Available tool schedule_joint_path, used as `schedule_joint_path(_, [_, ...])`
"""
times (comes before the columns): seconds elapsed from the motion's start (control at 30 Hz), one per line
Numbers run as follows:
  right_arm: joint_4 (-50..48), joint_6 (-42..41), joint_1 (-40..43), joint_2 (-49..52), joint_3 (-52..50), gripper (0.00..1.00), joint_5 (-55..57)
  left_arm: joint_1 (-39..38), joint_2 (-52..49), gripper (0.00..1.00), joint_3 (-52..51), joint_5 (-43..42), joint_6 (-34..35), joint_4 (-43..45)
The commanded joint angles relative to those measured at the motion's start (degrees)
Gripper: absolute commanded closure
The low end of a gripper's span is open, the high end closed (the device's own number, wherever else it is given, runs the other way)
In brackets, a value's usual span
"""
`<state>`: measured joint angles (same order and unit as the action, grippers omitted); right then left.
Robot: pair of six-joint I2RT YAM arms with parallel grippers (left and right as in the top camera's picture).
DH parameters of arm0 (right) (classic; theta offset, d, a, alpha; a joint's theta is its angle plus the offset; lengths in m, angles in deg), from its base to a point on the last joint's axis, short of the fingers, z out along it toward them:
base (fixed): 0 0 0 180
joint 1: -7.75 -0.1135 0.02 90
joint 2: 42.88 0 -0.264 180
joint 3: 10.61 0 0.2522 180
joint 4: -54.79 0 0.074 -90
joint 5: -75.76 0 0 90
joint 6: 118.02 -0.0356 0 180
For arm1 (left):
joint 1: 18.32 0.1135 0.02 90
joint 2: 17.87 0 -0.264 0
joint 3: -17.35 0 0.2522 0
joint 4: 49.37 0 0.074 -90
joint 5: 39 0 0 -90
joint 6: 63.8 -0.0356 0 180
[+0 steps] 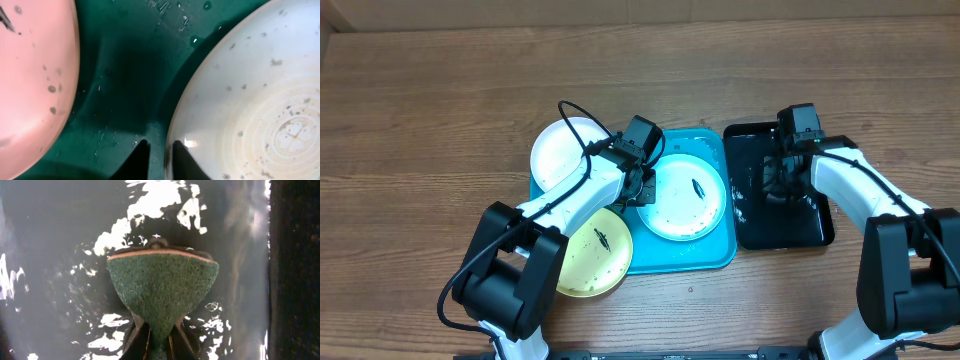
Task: Clean dirty plates on tray and stack at the side
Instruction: 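Lower the right gripper into the black tray onto the green sponge, then grasp the green sponge with the right gripper and lift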
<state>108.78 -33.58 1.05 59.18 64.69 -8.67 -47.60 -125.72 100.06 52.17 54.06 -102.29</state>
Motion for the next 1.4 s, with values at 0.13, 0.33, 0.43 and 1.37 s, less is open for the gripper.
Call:
schedule_joint_path(0.13, [3.21,0.04,-0.04,-3.82,5.92,0.96,-0.72,-0.37,-0.52,0.86,-0.35,0.76,-0.85,0.17])
schedule_joint_path(0.33, [6.12,0.02,-0.04,-5.07,6.21,0.96,-1.11,-0.37,-0.52,0.91,-0.35,0.76,-0.85,0.17])
schedule_joint_path(0.43, [7.72,0.02,-0.04,-5.07,6.19,0.96,-1.88,-0.37,-0.52,0.96,-0.35,0.76,-0.85,0.20])
schedule_joint_path(1.37, [5.05,-0.17,-0.04,-4.85,-0.04,0.96,-5.68,-0.22,-0.52,0.89,-0.33,0.70,-0.83,0.24])
